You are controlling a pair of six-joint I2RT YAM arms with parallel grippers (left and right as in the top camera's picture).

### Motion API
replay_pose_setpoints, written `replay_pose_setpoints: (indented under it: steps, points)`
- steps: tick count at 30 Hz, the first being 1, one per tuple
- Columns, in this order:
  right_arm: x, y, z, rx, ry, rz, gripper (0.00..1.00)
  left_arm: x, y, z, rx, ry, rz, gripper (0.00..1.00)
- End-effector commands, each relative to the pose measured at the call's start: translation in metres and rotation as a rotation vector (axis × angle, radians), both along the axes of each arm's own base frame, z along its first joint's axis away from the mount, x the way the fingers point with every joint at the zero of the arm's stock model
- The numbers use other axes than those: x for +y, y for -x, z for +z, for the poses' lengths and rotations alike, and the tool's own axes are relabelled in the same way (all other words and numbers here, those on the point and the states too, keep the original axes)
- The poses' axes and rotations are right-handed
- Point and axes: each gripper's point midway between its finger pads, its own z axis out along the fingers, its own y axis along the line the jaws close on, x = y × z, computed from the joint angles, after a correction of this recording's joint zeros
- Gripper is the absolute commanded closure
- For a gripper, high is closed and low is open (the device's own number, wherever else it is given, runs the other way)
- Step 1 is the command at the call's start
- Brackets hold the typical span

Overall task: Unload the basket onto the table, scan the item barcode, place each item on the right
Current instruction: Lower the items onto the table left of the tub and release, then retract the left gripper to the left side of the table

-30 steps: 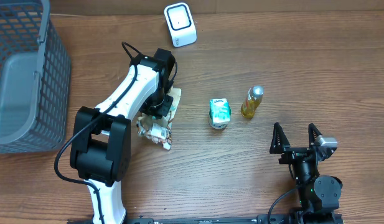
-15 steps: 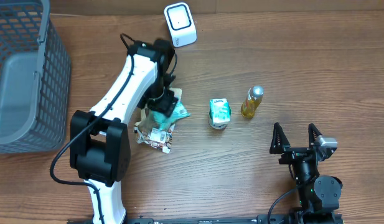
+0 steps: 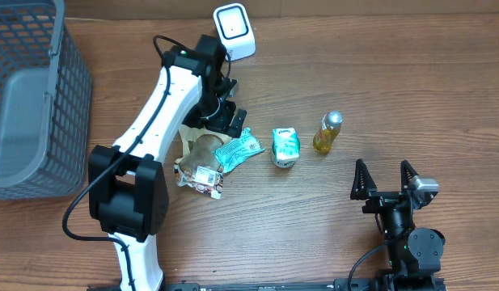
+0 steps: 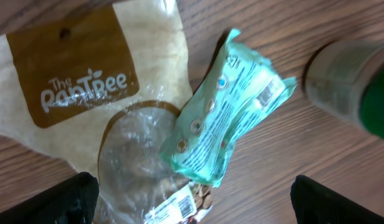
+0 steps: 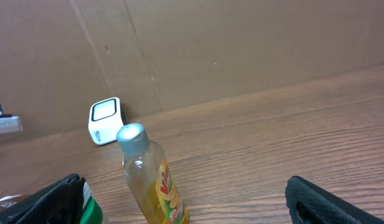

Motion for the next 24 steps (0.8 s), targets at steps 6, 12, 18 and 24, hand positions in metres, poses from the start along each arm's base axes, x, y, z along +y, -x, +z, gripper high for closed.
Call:
replay_pose_setpoints:
  steps: [6, 12, 18, 24]
  points:
    - [-0.001, 0.0, -0.002, -0.004, 0.004, -0.001, 0.0, 0.031, -0.034, 0.111, -0.268, 0.328, 0.181, 0.0]
    - [-0.001, 0.0, -0.002, -0.004, 0.004, -0.001, 0.0, 0.099, -0.023, 0.182, -0.506, 0.24, 0.305, 0.0]
    - [-0.001, 0.0, -0.002, -0.004, 0.004, -0.001, 0.0, 0.162, -0.006, 0.222, -0.658, 0.124, 0.452, 0.0]
    - [-0.001, 0.0, -0.002, -0.004, 0.005, -0.001, 0.0, 0.215, 0.0, 0.218, -0.664, -0.004, 0.581, 0.0]
